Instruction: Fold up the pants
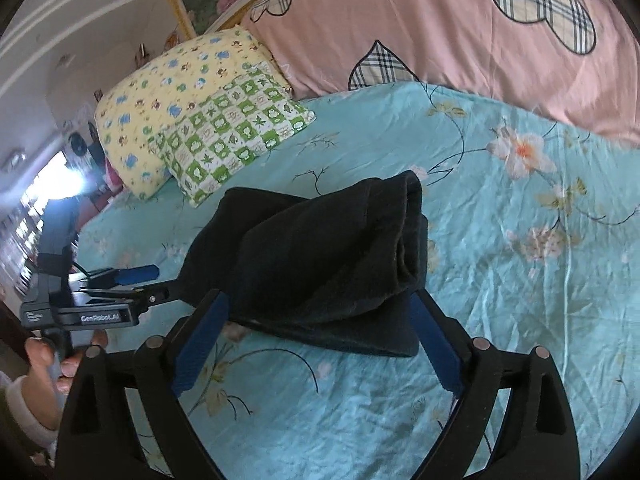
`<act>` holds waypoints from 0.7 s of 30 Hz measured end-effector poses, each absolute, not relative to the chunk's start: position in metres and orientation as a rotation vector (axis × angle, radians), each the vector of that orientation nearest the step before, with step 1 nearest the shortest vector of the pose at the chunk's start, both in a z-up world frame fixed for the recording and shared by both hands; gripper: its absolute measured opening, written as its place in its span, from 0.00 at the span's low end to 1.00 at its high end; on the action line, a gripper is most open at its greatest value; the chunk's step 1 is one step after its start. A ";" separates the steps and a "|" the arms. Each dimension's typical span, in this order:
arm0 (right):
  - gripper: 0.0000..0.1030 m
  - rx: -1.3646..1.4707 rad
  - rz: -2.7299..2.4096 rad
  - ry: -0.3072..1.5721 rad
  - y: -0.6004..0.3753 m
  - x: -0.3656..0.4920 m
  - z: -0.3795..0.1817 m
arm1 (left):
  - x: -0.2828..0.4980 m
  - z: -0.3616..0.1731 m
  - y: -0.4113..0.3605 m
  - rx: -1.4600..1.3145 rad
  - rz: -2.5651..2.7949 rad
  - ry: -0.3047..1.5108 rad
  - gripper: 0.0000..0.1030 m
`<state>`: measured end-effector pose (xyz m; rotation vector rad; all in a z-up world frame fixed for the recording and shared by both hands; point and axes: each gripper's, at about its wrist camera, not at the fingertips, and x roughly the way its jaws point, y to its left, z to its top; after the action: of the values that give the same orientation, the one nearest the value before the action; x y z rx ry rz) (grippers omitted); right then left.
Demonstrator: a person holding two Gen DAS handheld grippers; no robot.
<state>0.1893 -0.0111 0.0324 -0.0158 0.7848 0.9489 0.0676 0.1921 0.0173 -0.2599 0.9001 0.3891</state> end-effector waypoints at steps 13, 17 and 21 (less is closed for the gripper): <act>0.90 -0.013 0.921 0.784 -0.026 0.176 0.024 | 0.046 0.025 0.173 -0.314 0.378 0.850 0.82; 0.90 -0.012 0.912 0.770 -0.033 0.174 0.027 | 0.032 0.033 0.170 -0.395 0.273 0.734 0.84; 0.90 -0.008 0.913 0.768 -0.035 0.173 0.029 | 0.040 0.029 0.162 -0.385 0.167 0.860 0.87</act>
<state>0.1732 -0.0347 0.0288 -0.0077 0.7683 0.9132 0.0404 0.1615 0.0286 -0.3848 0.8602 0.1672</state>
